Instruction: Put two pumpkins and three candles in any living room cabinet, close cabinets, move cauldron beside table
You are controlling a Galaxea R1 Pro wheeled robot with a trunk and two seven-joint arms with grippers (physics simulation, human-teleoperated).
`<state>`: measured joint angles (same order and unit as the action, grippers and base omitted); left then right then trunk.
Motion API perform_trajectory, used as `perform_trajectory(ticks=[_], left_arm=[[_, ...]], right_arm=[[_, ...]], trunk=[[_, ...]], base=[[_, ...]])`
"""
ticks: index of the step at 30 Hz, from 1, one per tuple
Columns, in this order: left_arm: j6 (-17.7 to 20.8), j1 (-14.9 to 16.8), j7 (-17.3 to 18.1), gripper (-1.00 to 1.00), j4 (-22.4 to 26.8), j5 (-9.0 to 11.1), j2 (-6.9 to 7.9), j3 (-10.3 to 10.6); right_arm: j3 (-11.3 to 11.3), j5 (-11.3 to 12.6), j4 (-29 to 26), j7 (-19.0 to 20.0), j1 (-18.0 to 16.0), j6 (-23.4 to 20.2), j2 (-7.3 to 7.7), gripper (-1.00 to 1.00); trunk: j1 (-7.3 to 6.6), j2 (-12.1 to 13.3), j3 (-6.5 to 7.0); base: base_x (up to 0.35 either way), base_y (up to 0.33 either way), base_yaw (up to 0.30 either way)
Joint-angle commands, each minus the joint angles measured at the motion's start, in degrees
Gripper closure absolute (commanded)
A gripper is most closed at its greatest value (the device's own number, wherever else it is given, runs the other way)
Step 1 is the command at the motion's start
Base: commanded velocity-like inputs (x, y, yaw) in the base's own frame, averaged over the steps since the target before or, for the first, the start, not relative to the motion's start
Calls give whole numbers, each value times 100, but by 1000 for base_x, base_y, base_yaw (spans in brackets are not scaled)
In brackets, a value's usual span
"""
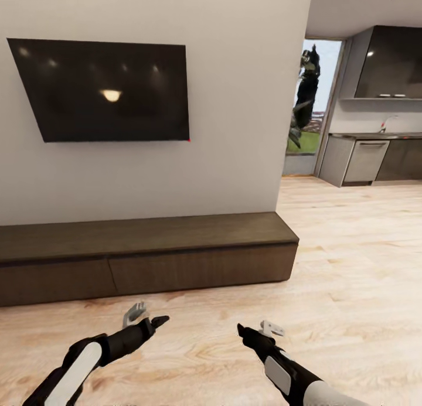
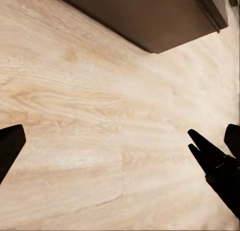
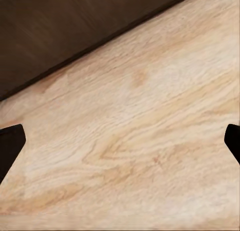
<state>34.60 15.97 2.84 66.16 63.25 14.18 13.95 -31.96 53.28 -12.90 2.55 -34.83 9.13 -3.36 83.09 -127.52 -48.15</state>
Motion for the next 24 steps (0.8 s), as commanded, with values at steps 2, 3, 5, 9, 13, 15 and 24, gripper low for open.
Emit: perform_trajectory(ticks=[2,3,5,9,13,15,24], left_arm=[[410,5,495,-100,151,243,52,-353],[612,8,846,-100,208,323,75,-489],[820,10,1277,-100,234,373,95,-590],[1181,11,1830,-100,224,422,88,-741],[1275,12,1935,-100,222,446,66,-759],[1348,12,2074,-100,222,449,67,-759],[1538,12,2670,-100,222,442,59,-754]], right_arm=[[288,318,-292,168,-6,-343,249,-100],[611,569,-609,351,-6,-616,466,-100],[1101,945,-932,752,-6,-1000,732,-100],[2272,1555,-1138,1787,-6,-1832,1316,-100],[3176,1717,-1148,2004,-6,-2098,1503,-100],[3578,1750,-1146,2039,-6,-2134,1527,-100],[3946,1797,-1144,2074,-6,-2174,1525,-100]], trunk=[[44,-84,-42],[66,-124,-60],[110,-204,-96],[197,-365,-168],[285,-525,-240],[329,-605,-276],[527,-966,-437]], base=[[0,0,0],[0,0,0],[0,0,0],[0,0,0],[0,0,0],[0,0,0],[0,0,0]])
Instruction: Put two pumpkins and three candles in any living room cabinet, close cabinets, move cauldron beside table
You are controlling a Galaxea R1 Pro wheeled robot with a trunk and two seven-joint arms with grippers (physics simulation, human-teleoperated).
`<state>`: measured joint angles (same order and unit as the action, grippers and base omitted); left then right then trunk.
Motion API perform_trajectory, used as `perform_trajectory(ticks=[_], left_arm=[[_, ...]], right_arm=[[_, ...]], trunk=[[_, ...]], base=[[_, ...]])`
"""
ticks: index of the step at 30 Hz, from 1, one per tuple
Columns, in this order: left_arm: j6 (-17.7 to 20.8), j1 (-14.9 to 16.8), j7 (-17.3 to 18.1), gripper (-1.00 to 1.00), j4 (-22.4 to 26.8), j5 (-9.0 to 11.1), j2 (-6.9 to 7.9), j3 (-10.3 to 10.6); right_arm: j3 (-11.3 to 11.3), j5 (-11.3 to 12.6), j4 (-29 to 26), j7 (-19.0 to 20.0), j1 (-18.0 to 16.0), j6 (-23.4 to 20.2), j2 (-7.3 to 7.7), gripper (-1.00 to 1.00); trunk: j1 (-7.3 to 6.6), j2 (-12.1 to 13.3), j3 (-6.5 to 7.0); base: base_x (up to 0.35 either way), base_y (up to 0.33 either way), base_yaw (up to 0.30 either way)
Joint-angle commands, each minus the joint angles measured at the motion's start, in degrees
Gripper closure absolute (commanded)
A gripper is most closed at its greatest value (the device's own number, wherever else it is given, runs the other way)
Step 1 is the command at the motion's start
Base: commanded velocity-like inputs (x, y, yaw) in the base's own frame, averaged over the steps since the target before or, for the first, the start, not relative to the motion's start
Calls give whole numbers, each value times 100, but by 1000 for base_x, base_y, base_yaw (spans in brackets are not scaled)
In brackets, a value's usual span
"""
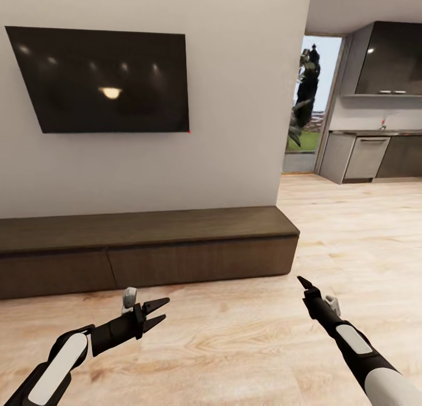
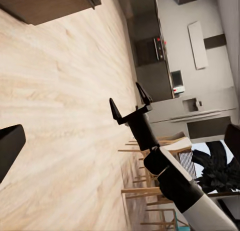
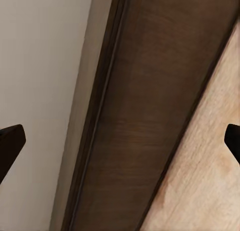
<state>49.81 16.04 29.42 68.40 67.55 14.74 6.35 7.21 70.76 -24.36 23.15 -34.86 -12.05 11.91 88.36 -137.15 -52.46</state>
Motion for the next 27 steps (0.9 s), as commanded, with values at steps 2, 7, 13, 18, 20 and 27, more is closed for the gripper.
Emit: perform_trajectory(ticks=[2,7,13,18,20,27], left_arm=[[19,3,23,-100,-2,12,-1,6],[27,4,163,-100,-2,13,-22,31],[29,0,354,-100,-2,13,-39,49],[29,2,383,-100,6,13,-41,50],[29,0,386,-100,28,13,-45,57],[29,-2,640,-100,93,6,-44,76]], right_arm=[[33,57,2,53,-4,-112,3,-100],[34,61,2,351,-4,-378,-10,-100],[34,61,0,470,-4,-426,-13,-100],[34,61,2,872,-4,-442,6,-100],[34,61,2,962,-4,-460,-1,-100],[34,54,-2,1116,-4,-863,2,-100]], trunk=[[43,-84,-42],[153,-285,-132],[285,-525,-239],[338,-613,-341],[341,-614,-363],[341,-614,-363]], base=[[0,0,0],[0,0,0],[0,0,0],[0,0,0],[0,0,0],[3,0,0]])
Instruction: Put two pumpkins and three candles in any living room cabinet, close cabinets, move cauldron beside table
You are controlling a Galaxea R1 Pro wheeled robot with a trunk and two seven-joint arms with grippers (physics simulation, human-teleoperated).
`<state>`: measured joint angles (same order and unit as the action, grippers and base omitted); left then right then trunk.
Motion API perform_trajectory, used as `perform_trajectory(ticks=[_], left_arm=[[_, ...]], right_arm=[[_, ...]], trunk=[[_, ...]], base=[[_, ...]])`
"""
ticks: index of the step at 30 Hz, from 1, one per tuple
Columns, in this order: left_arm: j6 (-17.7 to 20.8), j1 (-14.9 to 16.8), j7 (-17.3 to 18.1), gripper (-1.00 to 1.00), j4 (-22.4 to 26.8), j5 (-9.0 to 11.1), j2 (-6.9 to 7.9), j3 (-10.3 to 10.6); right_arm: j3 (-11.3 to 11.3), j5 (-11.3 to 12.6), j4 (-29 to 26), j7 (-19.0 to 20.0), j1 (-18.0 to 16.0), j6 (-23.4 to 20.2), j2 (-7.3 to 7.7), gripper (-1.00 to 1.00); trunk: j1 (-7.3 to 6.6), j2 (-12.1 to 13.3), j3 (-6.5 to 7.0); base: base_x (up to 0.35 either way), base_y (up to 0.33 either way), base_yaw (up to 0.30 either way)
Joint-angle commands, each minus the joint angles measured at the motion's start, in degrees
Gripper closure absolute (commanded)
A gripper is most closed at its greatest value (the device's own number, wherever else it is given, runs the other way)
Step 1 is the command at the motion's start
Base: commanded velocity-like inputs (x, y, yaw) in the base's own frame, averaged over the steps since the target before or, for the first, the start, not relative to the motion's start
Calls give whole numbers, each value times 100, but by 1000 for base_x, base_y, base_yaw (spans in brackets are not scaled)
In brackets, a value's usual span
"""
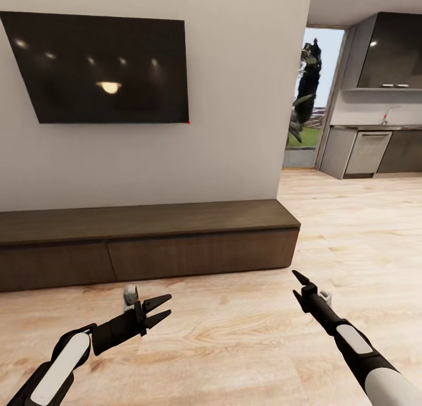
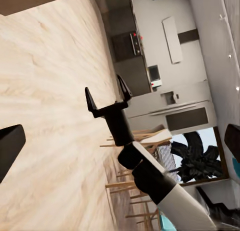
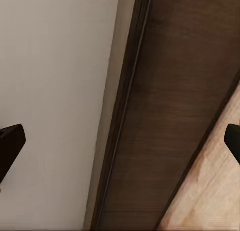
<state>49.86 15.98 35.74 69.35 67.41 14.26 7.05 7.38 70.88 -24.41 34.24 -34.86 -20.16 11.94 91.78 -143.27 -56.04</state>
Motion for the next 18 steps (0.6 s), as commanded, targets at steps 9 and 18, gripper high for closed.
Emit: perform_trajectory(ticks=[9,18], left_arm=[[24,1,412,-100,-20,-1,14,126],[24,1,417,-100,-67,12,15,121]], right_arm=[[14,22,-6,2,-3,-90,-4,-100],[9,22,-8,76,-3,-59,11,-100]], trunk=[[-1,-2,-5],[-1,-2,-5]], base=[[96,11,0],[59,0,0]])
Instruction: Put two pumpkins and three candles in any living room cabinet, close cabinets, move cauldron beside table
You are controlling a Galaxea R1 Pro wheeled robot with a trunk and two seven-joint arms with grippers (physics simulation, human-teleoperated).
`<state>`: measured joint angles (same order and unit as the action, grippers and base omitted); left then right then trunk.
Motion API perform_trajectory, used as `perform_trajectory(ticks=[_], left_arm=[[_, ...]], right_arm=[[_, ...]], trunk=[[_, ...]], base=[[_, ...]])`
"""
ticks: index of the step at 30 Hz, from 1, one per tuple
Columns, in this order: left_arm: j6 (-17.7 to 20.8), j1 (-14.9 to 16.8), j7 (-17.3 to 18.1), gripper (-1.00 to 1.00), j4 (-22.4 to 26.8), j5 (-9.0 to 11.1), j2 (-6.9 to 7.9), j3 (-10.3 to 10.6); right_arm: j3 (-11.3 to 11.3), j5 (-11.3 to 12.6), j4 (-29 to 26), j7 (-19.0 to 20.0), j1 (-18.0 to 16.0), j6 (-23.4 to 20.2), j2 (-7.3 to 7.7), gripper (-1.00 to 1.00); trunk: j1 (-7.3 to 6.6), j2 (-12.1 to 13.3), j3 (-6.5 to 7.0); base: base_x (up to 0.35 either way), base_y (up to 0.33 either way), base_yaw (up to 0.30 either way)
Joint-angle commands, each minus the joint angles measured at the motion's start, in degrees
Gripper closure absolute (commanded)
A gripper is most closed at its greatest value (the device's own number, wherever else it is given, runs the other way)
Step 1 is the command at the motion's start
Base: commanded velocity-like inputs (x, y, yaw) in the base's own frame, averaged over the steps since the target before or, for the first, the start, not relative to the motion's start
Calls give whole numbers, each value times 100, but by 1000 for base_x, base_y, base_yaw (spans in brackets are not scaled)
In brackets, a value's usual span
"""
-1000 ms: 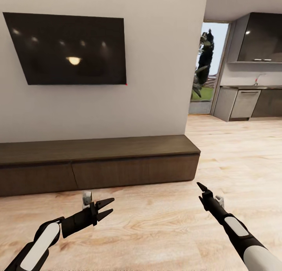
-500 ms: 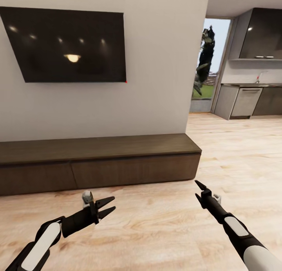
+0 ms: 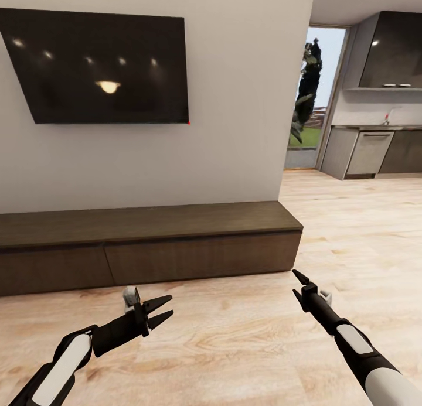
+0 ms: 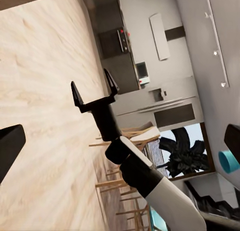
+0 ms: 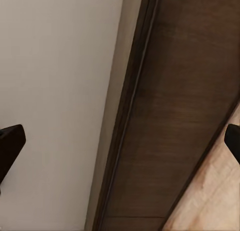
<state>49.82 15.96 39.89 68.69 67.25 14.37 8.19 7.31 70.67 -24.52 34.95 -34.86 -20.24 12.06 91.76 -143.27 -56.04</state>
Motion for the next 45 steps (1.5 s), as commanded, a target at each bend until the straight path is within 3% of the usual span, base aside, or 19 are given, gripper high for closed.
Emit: perform_trajectory(ticks=[1,12,16,22,32,38,45], left_arm=[[28,4,2,-100,-3,24,4,7],[53,4,2,-100,-8,33,-3,10],[361,4,2,-100,-6,34,-10,34],[645,6,14,-100,-10,40,-13,57],[686,4,19,-100,-14,59,-13,408],[687,5,19,-100,22,61,-14,478],[687,6,24,-100,46,64,-14,714]], right_arm=[[17,43,2,5,-3,-51,-5,-100],[19,6,7,8,-3,-9,-15,-100],[24,50,10,24,-3,-26,0,-100],[25,70,24,414,-3,-109,-6,-100],[33,102,36,222,-3,50,-53,-100],[26,658,67,247,-3,-172,-45,-100],[25,777,70,221,-3,-192,-52,-100]], trunk=[[1,-2,-6],[1,-2,-6],[1,-2,-6],[1,-2,-6],[1,-2,-6],[1,-2,-6],[1,-2,-6]], base=[[253,0,0],[311,0,0],[324,0,0],[325,0,0],[316,0,0],[86,0,0],[137,0,0]])
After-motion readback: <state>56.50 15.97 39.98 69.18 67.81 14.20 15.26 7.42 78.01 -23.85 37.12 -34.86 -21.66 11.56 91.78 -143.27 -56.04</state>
